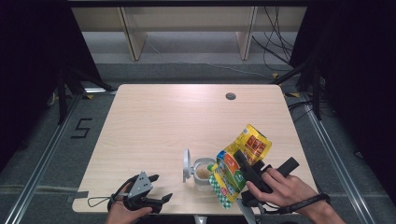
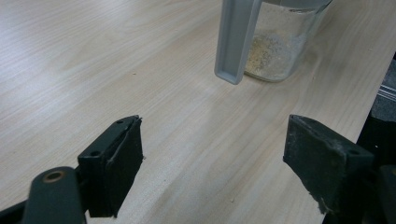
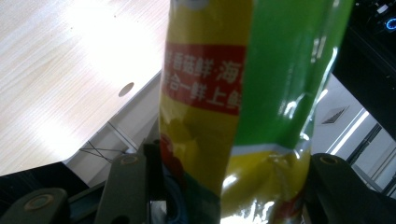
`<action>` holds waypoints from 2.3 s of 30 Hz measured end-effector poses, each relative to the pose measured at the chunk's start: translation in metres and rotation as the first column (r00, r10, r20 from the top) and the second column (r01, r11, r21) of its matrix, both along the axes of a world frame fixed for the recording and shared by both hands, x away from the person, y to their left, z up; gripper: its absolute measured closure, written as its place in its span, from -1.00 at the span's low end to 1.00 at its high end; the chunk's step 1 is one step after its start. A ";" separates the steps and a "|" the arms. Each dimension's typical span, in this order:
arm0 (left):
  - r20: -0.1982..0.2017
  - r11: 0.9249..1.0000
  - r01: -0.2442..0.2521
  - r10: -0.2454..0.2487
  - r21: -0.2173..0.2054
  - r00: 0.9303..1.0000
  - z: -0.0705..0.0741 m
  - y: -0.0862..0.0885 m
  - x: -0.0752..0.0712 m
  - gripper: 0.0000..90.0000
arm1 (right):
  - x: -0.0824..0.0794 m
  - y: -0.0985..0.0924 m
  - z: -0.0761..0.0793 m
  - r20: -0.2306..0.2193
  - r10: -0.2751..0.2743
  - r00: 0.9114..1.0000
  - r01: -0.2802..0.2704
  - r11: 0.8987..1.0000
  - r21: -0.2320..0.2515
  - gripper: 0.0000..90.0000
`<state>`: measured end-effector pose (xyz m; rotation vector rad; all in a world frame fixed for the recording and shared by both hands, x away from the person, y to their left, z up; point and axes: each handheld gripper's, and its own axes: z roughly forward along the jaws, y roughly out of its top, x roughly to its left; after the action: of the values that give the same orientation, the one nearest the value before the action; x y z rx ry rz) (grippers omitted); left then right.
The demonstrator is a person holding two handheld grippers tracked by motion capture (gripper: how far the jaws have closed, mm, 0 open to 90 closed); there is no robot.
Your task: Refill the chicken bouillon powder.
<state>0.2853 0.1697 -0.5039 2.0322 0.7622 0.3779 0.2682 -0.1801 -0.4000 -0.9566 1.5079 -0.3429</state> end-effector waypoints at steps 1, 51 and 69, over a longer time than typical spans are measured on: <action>0.002 1.000 0.007 -0.007 0.007 1.000 0.000 0.000 0.000 -0.58 | 0.000 0.000 0.000 0.001 0.001 1.000 -0.001 1.000 -0.001 0.17; -0.014 1.000 0.015 -0.015 0.012 1.000 -0.001 -0.001 0.000 -0.59 | 0.001 -0.001 0.000 -0.017 0.005 1.000 -0.005 1.000 0.022 0.20; -0.014 0.999 0.017 -0.016 0.034 1.000 0.000 0.000 0.001 -0.59 | 0.000 0.002 0.002 -0.018 0.029 0.999 -0.029 0.999 0.016 0.21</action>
<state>0.2859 0.1695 -0.5041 2.0738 0.7515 0.3702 0.2679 -0.1783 -0.3980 -0.9705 1.5099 -0.3021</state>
